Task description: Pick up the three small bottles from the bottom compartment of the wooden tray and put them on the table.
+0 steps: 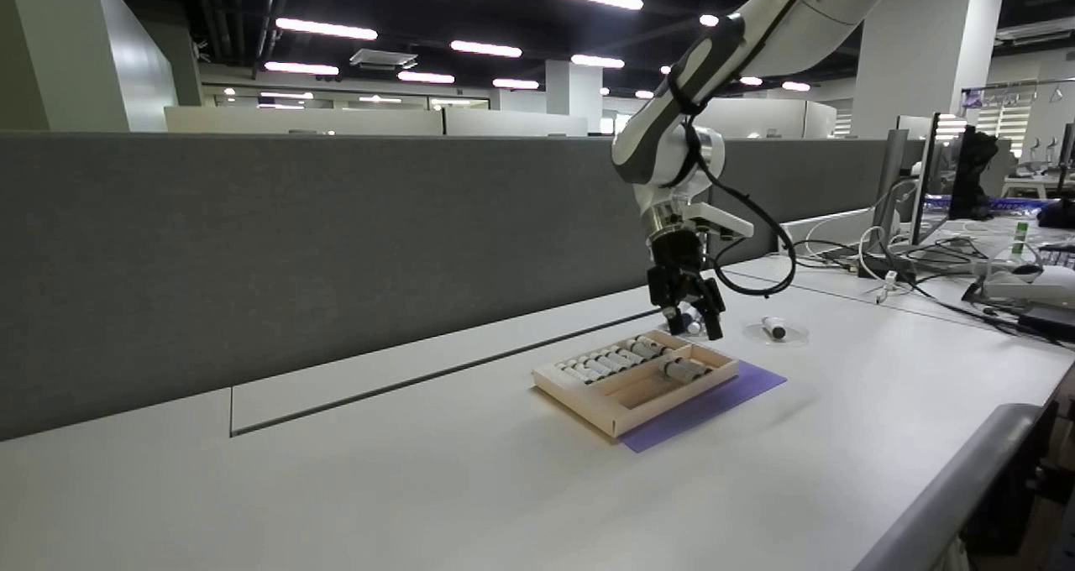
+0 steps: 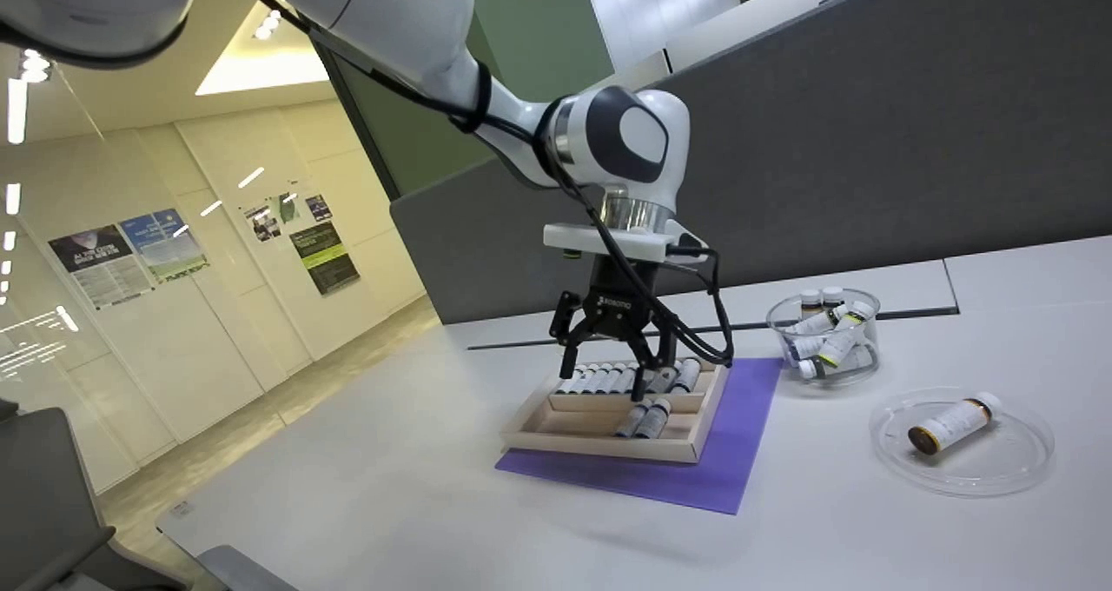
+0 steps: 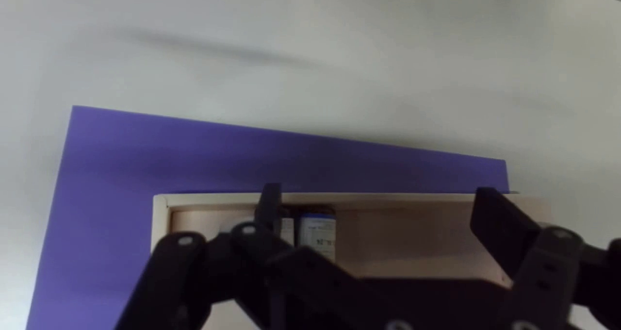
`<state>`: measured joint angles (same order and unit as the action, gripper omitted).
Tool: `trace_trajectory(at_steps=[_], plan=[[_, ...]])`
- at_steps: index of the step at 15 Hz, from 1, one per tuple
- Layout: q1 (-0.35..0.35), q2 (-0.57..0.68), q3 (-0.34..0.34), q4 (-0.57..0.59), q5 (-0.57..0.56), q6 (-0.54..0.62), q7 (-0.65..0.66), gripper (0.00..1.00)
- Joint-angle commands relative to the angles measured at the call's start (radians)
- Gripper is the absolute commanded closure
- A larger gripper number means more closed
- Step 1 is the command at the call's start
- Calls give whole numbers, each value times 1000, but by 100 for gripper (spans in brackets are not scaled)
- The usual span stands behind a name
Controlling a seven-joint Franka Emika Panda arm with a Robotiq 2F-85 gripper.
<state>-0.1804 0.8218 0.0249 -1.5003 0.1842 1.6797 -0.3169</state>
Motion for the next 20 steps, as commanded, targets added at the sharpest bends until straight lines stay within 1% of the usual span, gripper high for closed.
trace_trajectory(at_steps=[1, 3, 8, 12, 13, 14, 20], plan=[[-8, 2, 3, -38, -19, 63, -50, 0], [-4, 5, 2, -56, -34, 109, -69, 0], [2, -4, 5, -111, -53, 272, -81, 0], [9, -8, 9, -147, -79, 346, -90, 0], [10, -10, 10, -157, -86, 364, -92, 25], [11, -12, 11, -164, -92, 373, -93, 26], [8, -28, 18, -186, -96, 394, -90, 71]])
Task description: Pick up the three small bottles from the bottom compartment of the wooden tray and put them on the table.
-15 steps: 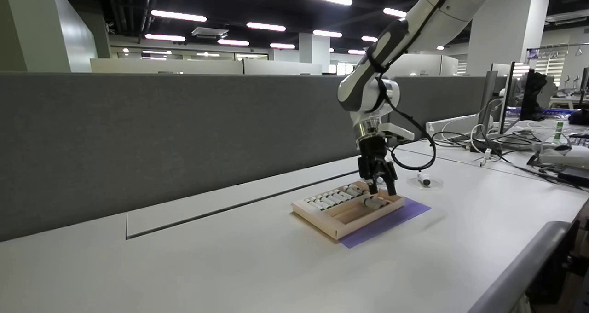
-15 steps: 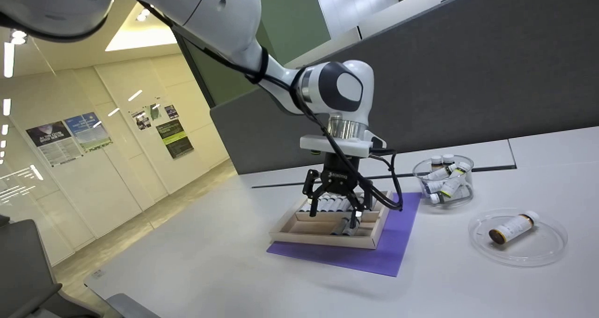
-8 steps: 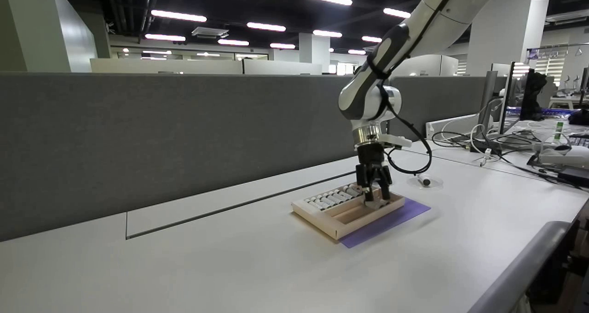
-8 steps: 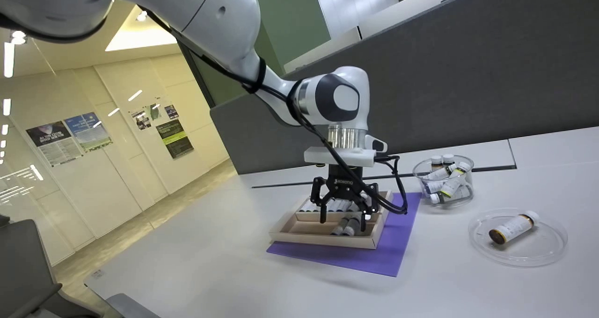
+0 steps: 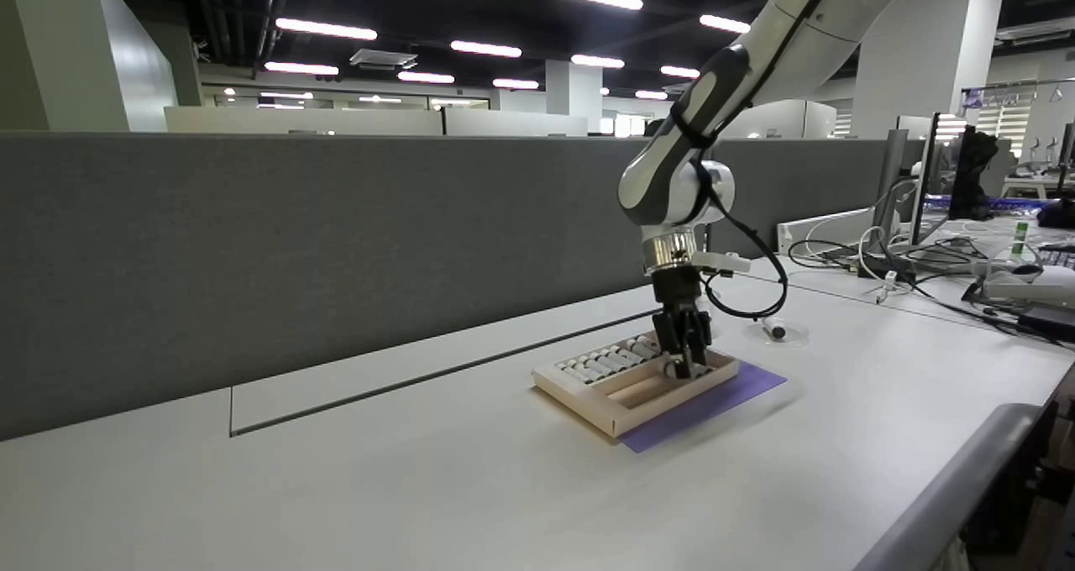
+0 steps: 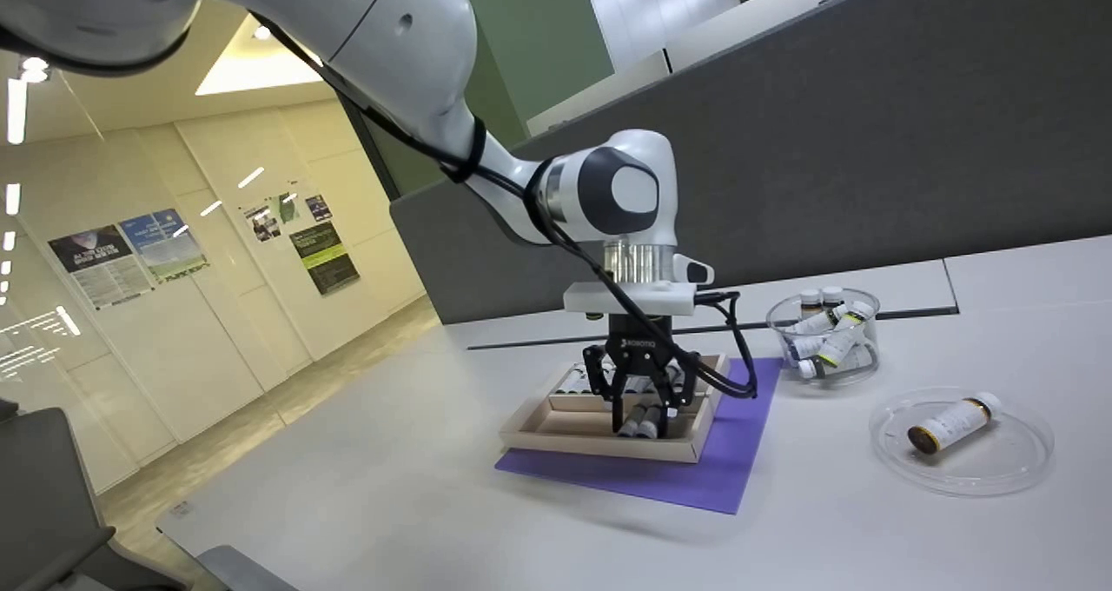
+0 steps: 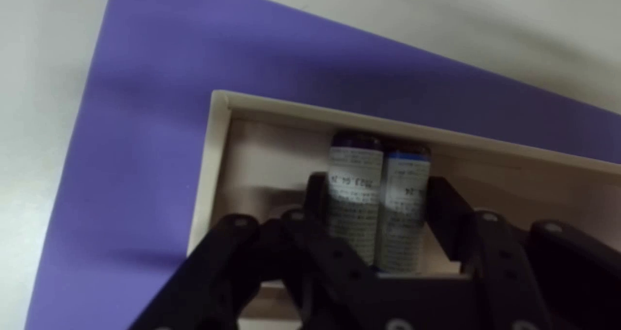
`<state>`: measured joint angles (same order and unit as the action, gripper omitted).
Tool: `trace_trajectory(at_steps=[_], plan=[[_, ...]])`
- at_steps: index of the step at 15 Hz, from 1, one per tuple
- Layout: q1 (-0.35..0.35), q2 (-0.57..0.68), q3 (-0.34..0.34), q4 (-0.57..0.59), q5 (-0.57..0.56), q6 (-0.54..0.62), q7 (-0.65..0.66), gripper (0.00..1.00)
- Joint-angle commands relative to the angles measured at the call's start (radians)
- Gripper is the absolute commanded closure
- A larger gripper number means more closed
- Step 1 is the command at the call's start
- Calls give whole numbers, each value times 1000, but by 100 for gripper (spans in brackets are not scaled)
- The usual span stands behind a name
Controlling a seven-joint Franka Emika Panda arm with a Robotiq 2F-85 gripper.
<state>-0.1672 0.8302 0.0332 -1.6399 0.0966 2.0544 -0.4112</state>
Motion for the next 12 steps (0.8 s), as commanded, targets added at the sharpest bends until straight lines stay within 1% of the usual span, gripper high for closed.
trace_trajectory(at_steps=[1, 5, 8, 12], plan=[[-6, -37, 10, -47, -7, 19, 4, 76], [-8, -37, 13, -46, -2, 13, 7, 77], [-19, -52, 28, -30, 19, -16, -1, 77], [-48, -110, 76, 16, 96, -137, -42, 77]])
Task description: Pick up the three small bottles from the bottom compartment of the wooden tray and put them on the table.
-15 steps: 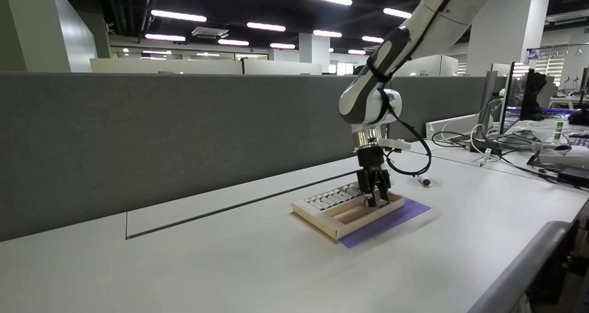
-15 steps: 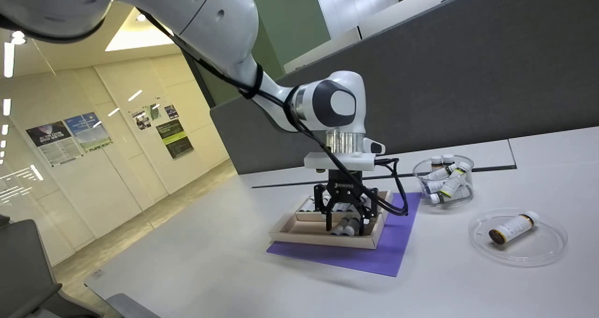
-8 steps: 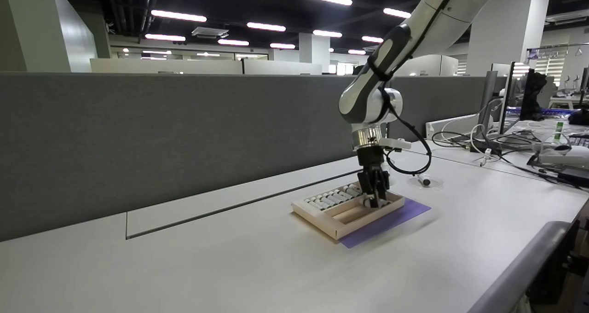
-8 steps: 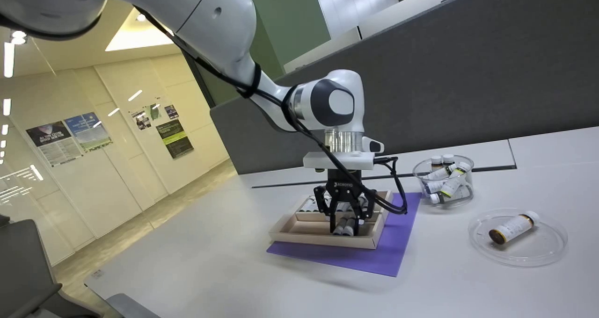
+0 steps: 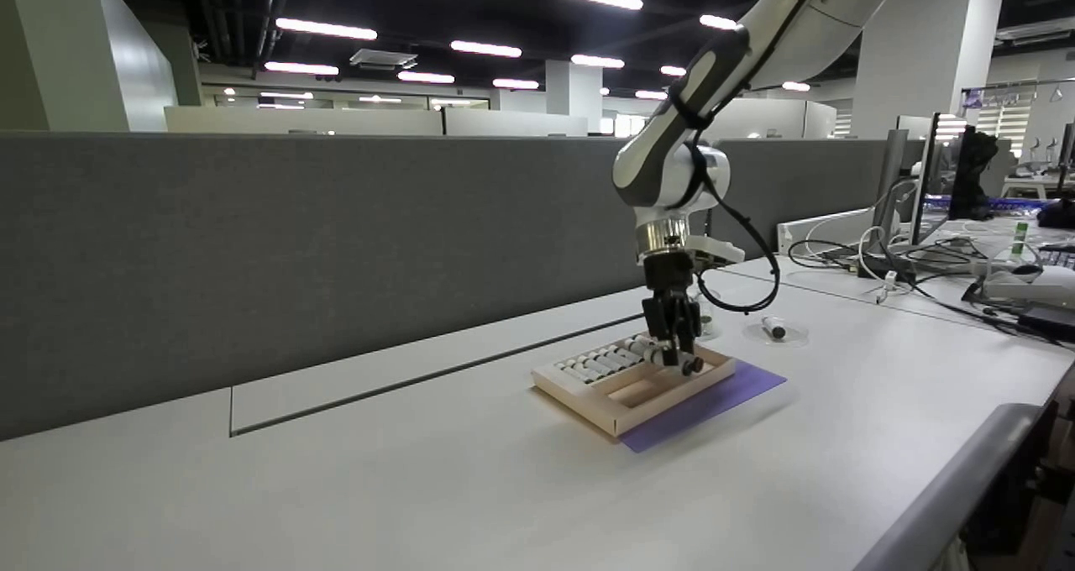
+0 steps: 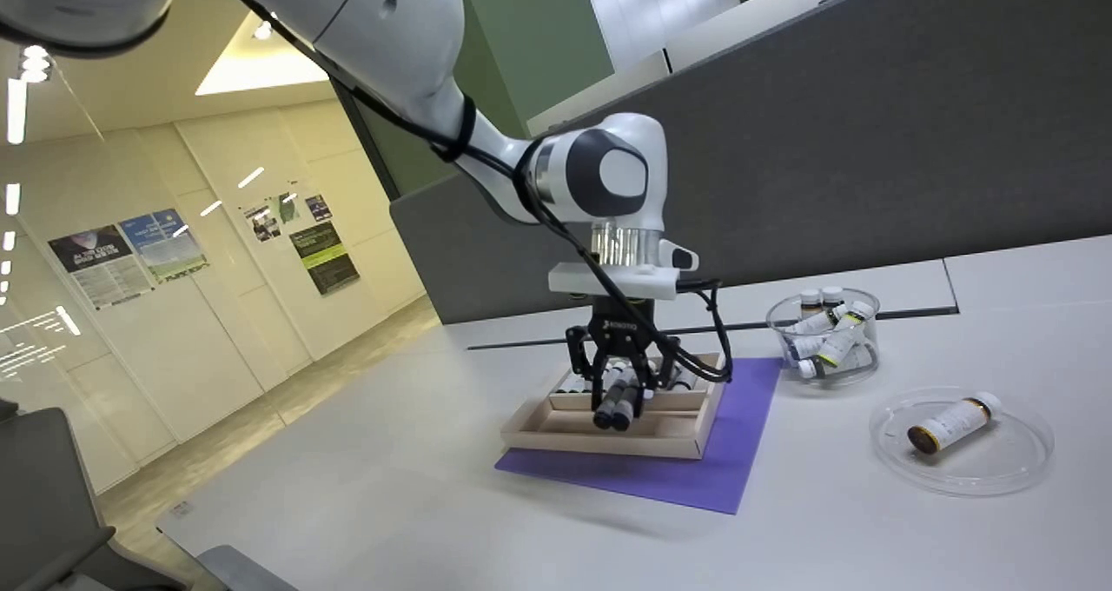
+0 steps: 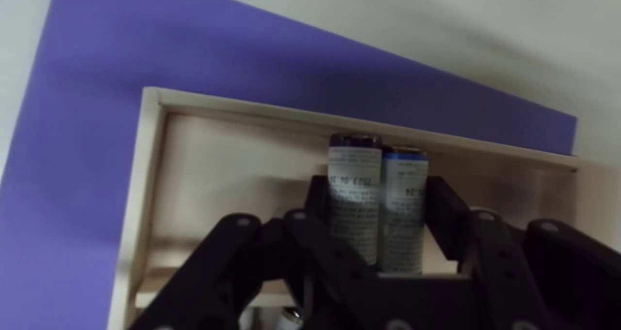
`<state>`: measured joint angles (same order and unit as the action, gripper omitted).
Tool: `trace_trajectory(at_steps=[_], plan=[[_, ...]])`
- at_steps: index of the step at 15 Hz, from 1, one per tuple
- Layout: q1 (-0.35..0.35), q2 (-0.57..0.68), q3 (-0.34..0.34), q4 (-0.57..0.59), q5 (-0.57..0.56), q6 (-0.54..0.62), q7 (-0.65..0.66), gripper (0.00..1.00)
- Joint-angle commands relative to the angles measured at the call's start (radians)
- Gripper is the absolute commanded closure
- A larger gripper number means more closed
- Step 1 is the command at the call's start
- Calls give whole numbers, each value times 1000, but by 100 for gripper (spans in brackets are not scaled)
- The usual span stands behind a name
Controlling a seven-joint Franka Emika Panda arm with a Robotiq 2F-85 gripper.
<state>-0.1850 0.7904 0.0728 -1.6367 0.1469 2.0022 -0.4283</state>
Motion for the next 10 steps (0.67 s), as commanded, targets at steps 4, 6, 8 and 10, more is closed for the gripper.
trace_trajectory(at_steps=[4, 6, 8, 10], plan=[[-25, -124, 17, 58, 76, -176, -13, 77], [-23, -126, -7, 86, 77, -209, 22, 77], [-20, -114, -51, 111, 52, -218, 86, 77], [-34, -106, -89, 121, 55, -218, 136, 77]])
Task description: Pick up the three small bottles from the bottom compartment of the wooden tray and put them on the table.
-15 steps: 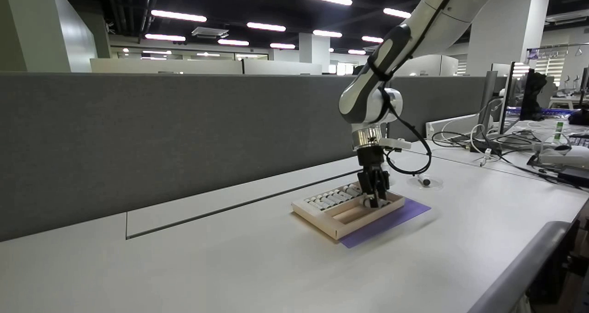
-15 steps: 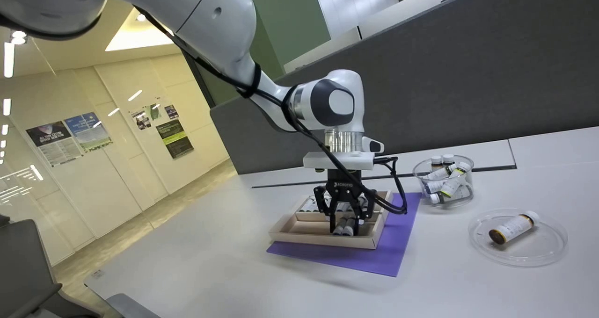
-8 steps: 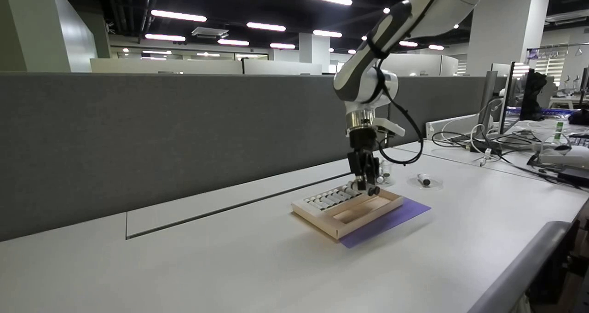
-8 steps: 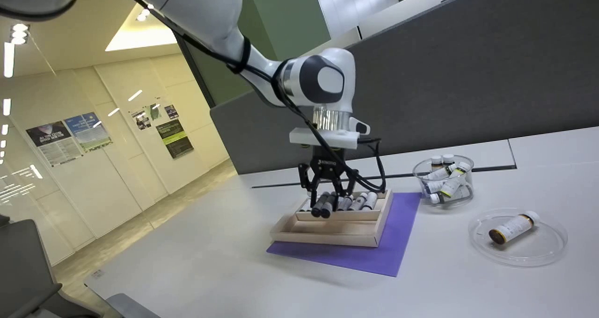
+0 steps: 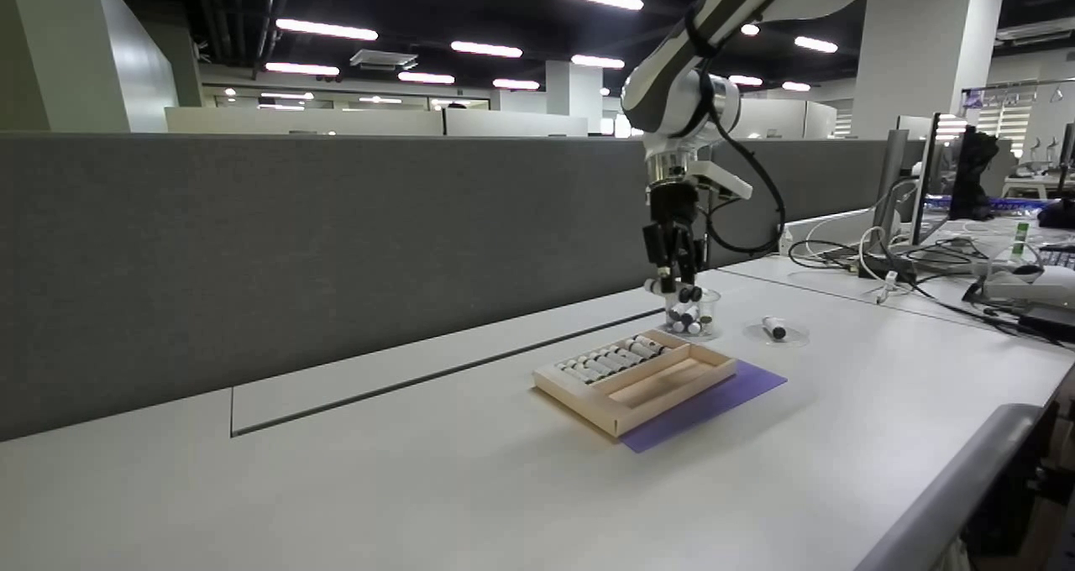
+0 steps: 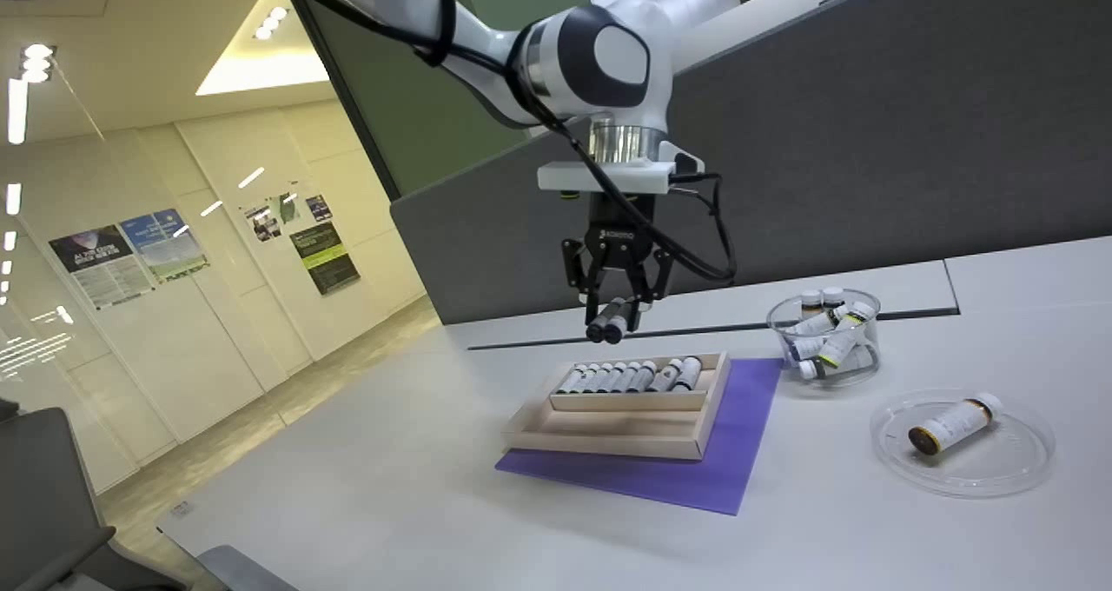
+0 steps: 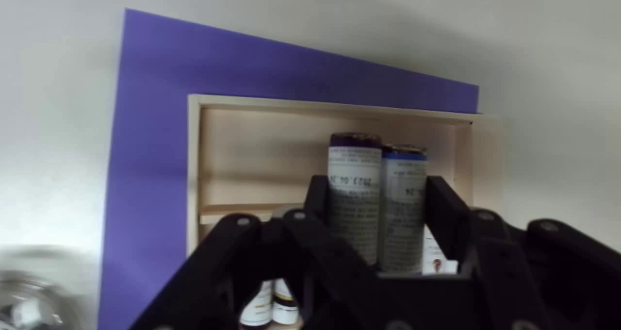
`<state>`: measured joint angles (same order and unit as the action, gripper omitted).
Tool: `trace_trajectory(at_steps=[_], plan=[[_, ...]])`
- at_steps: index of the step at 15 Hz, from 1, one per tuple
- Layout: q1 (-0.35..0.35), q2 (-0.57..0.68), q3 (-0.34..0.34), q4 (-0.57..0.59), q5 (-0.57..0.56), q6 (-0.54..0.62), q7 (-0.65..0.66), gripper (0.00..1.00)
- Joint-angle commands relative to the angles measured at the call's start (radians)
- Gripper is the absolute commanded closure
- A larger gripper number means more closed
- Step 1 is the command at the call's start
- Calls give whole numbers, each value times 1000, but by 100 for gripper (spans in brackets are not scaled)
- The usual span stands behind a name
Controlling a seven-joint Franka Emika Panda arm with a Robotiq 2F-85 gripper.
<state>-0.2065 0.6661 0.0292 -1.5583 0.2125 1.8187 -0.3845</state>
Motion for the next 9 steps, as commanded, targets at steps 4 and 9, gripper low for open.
trace_trajectory(at_steps=[4, 9], plan=[[-54, 33, -117, 42, -9, -15, 174, 77], [-104, 83, -165, 48, -20, 11, 213, 77]])
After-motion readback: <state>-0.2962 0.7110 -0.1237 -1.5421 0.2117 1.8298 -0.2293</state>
